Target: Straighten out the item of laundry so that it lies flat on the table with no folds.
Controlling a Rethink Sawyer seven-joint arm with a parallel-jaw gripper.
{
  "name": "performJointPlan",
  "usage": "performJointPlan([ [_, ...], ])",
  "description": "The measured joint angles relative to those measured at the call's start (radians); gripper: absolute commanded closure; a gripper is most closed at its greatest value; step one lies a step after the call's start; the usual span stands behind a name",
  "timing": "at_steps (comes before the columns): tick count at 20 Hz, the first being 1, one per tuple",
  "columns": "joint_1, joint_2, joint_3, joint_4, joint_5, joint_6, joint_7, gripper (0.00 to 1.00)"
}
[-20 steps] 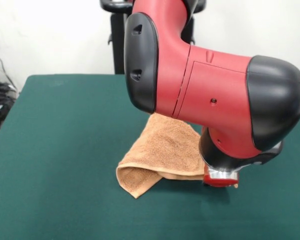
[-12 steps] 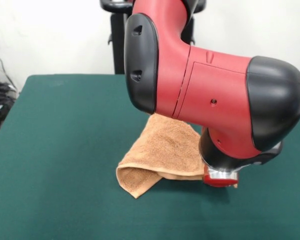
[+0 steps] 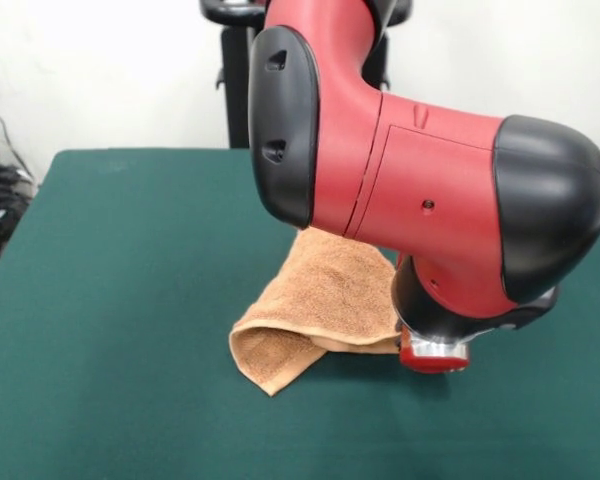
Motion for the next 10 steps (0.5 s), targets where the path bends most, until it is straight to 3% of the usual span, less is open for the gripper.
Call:
performJointPlan([
  [10, 0.000, -0.003, 0.012, 0.000, -0.005, 0.000, 0.000, 1.00],
])
